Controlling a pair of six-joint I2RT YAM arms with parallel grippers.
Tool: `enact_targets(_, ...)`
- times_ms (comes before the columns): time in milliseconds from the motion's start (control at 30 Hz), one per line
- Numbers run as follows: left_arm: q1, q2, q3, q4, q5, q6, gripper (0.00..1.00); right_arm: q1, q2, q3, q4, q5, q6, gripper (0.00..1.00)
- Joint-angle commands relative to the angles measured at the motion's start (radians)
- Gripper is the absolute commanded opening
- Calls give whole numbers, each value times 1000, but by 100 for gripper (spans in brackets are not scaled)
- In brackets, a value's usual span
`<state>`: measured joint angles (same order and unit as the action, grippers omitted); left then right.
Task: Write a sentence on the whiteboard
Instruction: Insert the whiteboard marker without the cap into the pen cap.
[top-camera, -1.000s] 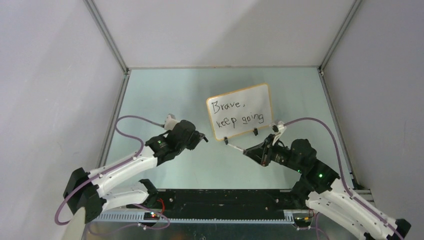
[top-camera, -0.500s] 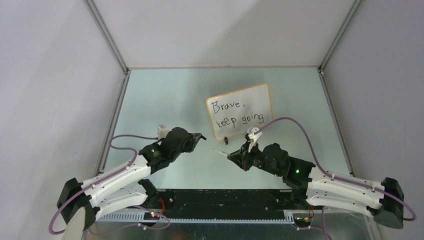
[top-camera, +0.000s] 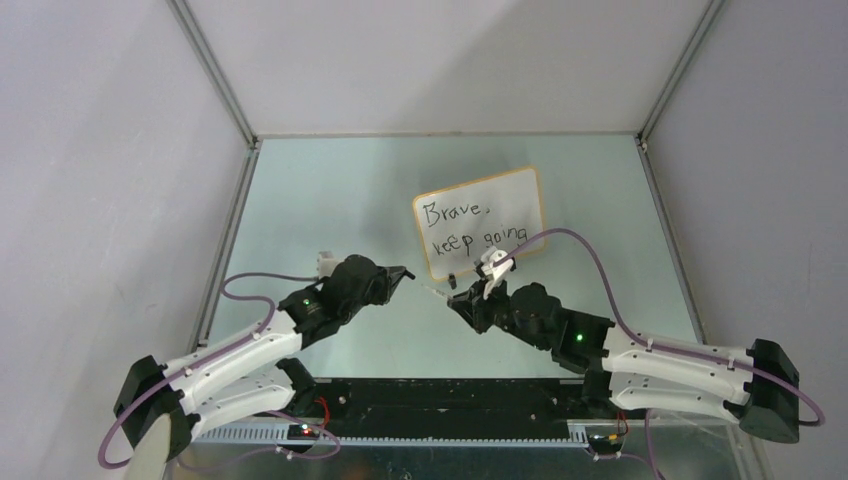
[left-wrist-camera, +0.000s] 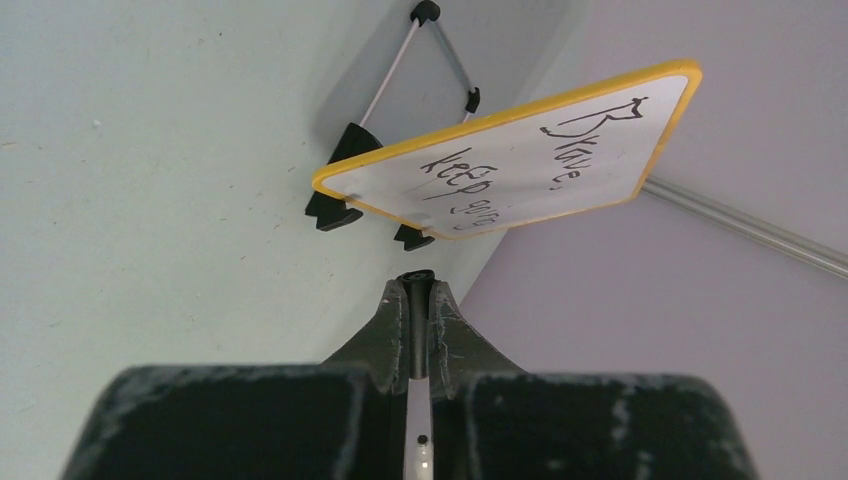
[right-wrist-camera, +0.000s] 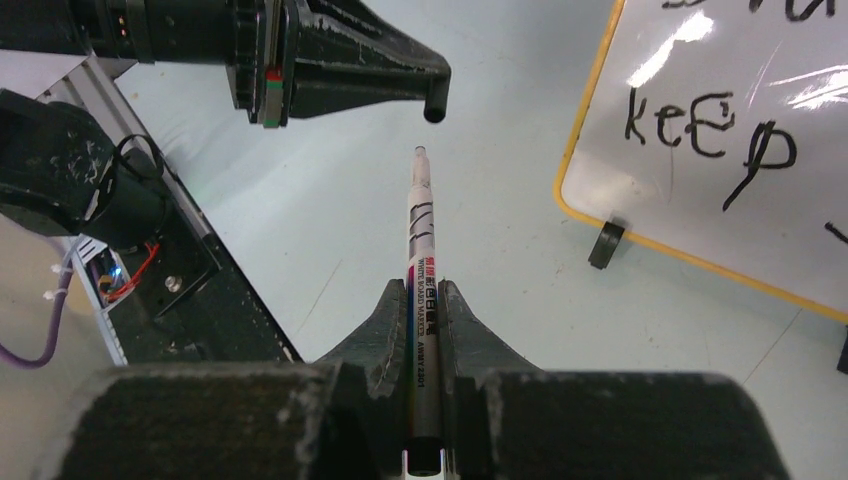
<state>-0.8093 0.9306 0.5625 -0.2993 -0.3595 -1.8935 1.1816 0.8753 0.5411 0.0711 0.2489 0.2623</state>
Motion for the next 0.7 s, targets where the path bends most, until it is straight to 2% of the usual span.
enact_targets(0, 4, -9, -13, 30, -7, -26, 0, 7, 35, 67, 61, 40, -38, 0)
enact_targets(667, 3, -15, -23, 51, 8, -27, 0, -1, 98, 91, 94, 25, -47, 0)
